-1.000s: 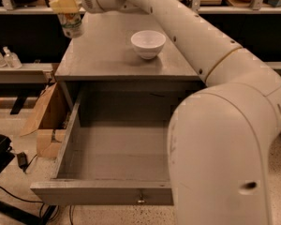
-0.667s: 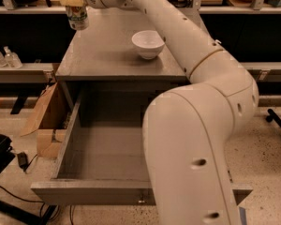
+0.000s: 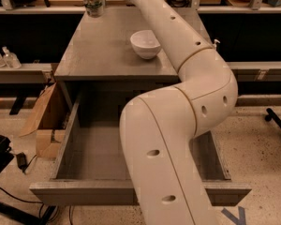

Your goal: Pick 7up can from top drawer and place on counter

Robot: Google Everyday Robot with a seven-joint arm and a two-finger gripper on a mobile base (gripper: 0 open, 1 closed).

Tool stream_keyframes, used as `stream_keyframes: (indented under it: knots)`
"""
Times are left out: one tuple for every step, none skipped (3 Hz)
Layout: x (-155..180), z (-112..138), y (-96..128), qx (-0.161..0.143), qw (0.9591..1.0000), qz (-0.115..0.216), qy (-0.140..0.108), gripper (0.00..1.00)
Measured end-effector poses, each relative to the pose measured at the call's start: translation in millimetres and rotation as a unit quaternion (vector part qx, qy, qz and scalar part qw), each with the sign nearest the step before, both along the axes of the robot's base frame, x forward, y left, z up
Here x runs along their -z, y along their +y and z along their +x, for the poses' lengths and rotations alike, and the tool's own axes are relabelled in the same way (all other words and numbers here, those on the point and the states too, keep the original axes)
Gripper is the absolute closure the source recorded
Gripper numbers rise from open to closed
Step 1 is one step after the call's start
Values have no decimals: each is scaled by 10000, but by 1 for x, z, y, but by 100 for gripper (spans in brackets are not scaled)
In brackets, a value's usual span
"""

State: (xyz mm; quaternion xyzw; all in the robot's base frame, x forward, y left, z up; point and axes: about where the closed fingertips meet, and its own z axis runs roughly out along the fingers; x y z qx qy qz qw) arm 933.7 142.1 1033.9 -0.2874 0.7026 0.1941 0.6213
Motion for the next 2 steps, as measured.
stream_keyframes:
  knots:
    - [17,19,-1,400,9992,-3,64,100]
    - [56,30,10,633,9977,44,232,100]
